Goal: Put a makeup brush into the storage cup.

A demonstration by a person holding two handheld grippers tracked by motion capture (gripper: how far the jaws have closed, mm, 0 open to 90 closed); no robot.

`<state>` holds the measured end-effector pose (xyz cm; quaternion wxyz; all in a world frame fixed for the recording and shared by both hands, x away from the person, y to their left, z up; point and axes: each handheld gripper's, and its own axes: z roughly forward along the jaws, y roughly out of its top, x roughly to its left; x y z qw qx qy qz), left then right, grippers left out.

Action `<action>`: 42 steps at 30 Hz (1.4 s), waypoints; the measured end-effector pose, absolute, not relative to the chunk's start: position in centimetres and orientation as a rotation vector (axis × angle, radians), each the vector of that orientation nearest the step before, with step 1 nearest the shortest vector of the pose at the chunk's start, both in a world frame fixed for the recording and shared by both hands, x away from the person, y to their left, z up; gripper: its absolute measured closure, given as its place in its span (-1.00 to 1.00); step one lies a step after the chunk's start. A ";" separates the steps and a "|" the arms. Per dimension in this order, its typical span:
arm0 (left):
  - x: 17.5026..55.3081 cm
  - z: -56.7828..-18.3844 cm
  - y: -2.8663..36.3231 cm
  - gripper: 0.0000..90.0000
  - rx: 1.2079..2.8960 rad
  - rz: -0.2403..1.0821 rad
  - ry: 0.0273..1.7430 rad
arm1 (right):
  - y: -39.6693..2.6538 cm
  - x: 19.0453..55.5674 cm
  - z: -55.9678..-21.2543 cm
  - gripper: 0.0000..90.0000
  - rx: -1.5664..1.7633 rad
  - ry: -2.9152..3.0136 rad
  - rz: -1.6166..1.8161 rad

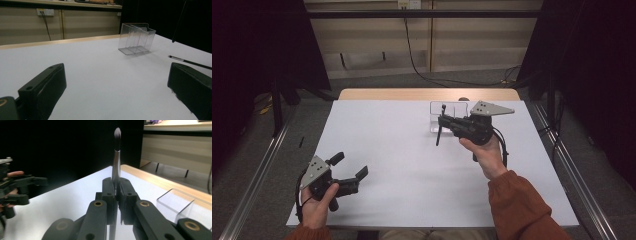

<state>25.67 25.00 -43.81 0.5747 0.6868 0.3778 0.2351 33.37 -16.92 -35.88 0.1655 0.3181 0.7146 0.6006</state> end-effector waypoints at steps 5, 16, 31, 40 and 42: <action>25.5 -43.9 25.0 -0.96 1.606 0.553 0.894 | -17.3 34.7 -35.6 0.86 0.931 2.024 1.669; 25.2 -44.0 25.4 -0.96 1.623 0.579 0.893 | -17.4 36.7 -33.7 0.86 0.924 1.978 1.651; 25.3 -44.1 25.3 -0.96 1.645 0.586 0.871 | -17.2 40.1 -32.9 0.86 0.944 1.964 1.573; 25.4 -44.2 25.3 -0.96 1.652 0.573 0.867 | -16.7 41.7 -32.2 0.86 0.948 1.944 1.577; 25.3 -44.2 25.3 -0.96 1.652 0.576 0.865 | -16.7 42.2 -32.2 0.86 0.956 1.938 1.576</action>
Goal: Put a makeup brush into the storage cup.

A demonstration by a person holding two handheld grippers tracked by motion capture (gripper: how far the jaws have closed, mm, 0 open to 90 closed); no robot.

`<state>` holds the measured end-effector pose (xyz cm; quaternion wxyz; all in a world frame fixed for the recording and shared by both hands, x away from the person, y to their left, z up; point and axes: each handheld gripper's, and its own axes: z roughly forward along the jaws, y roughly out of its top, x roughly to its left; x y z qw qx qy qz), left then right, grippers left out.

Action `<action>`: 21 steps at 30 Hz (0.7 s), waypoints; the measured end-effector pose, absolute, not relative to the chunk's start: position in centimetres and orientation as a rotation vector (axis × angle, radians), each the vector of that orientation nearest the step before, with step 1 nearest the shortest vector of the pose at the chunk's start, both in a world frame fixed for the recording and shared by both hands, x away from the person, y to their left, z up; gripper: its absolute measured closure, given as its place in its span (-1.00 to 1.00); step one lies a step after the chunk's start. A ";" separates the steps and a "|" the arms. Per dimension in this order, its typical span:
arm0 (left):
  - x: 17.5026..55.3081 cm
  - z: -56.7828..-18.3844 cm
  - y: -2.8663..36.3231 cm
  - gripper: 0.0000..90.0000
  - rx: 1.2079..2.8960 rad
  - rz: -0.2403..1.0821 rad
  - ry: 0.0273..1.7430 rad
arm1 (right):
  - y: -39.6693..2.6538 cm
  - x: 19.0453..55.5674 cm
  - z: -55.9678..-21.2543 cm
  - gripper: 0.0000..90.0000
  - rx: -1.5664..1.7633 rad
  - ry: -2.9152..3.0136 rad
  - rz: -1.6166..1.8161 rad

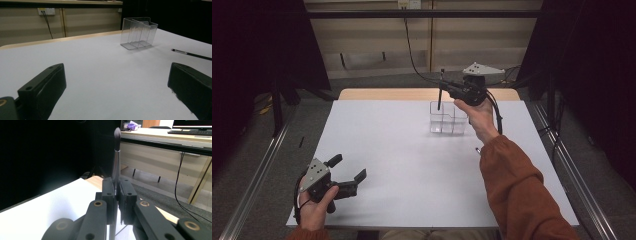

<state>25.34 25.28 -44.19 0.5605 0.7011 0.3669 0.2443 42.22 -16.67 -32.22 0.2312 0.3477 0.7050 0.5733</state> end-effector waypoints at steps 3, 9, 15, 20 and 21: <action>25.3 -44.2 25.1 -0.96 1.650 0.569 0.869 | -16.7 42.9 -32.2 0.86 0.972 1.928 1.566; 25.3 -44.2 25.2 -0.96 1.660 0.575 0.857 | -16.7 43.8 -32.5 0.86 1.024 1.934 1.545; 25.3 -44.1 25.1 -0.96 1.654 0.573 0.853 | -16.3 44.4 -33.3 0.86 1.061 1.933 1.517; 25.3 -44.1 25.2 -0.96 1.661 0.577 0.851 | -16.2 44.5 -34.2 0.86 1.068 1.940 1.510; 25.3 -44.1 25.2 -0.96 1.662 0.569 0.854 | -16.2 44.5 -34.2 0.86 1.068 1.940 1.510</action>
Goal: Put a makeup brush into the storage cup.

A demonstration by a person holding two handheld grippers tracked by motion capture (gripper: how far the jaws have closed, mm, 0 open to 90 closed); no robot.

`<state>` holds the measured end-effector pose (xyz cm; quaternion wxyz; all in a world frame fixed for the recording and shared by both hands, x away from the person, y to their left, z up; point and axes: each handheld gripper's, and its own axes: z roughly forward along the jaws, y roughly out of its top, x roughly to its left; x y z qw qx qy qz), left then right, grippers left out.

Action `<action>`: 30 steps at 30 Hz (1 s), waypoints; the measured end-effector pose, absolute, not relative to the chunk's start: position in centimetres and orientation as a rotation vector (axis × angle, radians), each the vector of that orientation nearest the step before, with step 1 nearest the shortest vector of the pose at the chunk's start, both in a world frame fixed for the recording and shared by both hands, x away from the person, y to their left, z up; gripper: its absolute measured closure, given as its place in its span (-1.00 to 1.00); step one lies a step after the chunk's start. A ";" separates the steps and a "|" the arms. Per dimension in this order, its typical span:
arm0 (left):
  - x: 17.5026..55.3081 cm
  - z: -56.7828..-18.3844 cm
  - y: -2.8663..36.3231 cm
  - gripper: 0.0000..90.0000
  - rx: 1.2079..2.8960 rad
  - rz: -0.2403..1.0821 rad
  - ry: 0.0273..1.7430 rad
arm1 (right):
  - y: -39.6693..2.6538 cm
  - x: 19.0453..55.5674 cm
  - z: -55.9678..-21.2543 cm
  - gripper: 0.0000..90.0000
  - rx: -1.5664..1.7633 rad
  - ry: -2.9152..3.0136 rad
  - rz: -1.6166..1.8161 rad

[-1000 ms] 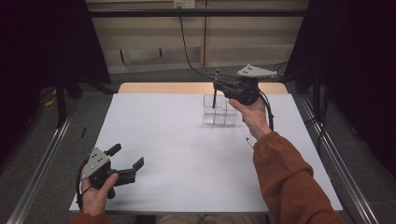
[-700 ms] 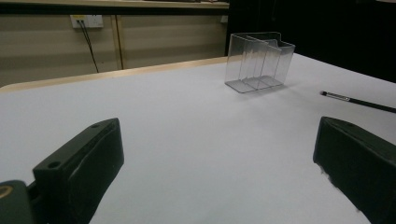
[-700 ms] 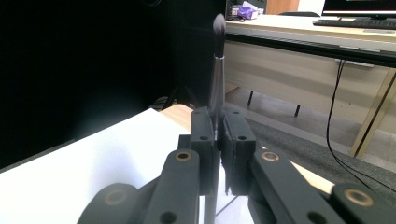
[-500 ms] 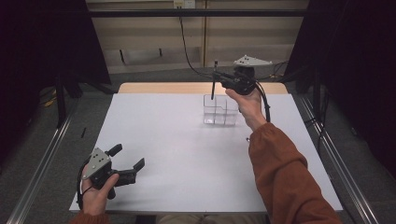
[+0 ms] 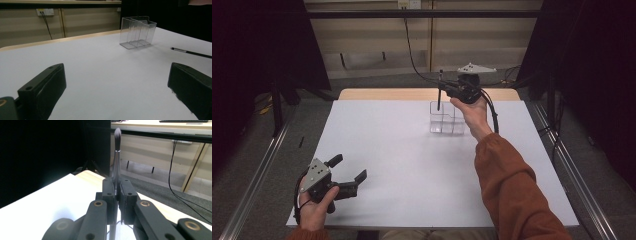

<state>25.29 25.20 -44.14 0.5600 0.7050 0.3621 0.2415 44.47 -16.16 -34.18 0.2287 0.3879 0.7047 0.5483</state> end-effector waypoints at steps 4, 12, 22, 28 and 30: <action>25.3 -44.1 25.2 -0.96 1.666 0.566 0.849 | -16.0 44.6 -34.5 0.86 1.066 1.944 1.499; 25.3 -44.1 25.3 -0.96 1.668 0.565 0.850 | -16.2 44.8 -35.5 0.86 1.087 1.949 1.483; 25.3 -44.0 25.2 -0.96 1.680 0.580 0.838 | -16.1 45.0 -36.8 0.86 1.105 1.965 1.480; 25.4 -44.0 25.2 -0.96 1.683 0.588 0.843 | -16.2 45.1 -37.9 0.86 1.126 1.972 1.456; 25.4 -44.0 25.1 -0.95 1.678 0.582 0.850 | -16.4 45.1 -38.1 0.86 1.137 1.971 1.460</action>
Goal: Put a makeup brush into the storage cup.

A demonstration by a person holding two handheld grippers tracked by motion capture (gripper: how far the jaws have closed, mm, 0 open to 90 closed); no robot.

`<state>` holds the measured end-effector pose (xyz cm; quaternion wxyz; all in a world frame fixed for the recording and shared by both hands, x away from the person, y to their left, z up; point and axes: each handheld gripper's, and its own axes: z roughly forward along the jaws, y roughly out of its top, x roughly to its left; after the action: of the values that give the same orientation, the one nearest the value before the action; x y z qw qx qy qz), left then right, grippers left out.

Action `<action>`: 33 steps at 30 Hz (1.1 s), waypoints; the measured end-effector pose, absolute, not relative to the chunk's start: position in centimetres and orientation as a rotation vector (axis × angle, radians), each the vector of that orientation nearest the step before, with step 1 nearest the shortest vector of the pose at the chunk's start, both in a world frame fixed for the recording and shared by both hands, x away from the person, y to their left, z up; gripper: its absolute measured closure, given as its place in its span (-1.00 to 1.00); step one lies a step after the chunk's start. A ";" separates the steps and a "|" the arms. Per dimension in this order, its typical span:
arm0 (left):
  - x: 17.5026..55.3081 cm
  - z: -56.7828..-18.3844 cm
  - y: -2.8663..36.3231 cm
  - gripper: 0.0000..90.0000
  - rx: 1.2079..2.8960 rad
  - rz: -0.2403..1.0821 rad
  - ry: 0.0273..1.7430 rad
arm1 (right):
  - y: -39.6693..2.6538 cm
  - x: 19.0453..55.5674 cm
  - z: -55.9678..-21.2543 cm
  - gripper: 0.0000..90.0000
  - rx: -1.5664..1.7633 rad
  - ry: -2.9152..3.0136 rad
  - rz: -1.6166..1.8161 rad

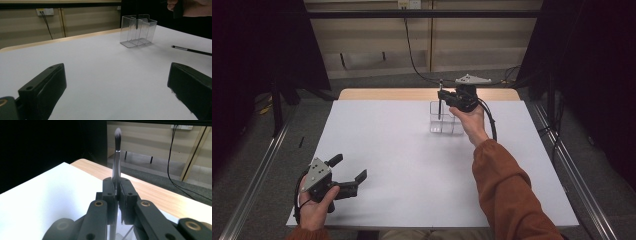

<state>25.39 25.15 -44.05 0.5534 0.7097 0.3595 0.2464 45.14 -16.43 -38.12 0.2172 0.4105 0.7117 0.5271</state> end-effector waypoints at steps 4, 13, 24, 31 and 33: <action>25.4 -44.0 25.3 -0.95 1.683 0.589 0.848 | -16.5 45.1 -38.4 0.86 1.140 1.972 1.462; 25.5 -44.0 25.3 -0.95 1.687 0.597 0.842 | -16.6 45.1 -39.3 0.86 1.157 1.986 1.464; 25.5 -44.0 25.3 -0.95 1.687 0.596 0.846 | -16.6 45.0 -39.6 0.86 1.175 1.991 1.461; 25.5 -44.0 25.2 -0.95 1.687 0.593 0.848 | -16.8 45.0 -39.7 0.80 1.187 1.990 1.462; 25.5 -44.0 25.3 -0.95 1.690 0.599 0.847 | -16.8 44.9 -39.8 0.77 1.186 1.984 1.467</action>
<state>25.49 25.27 -44.03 0.5476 0.7131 0.3574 0.2527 44.95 -16.83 -39.76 0.2005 0.4244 0.7101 0.5249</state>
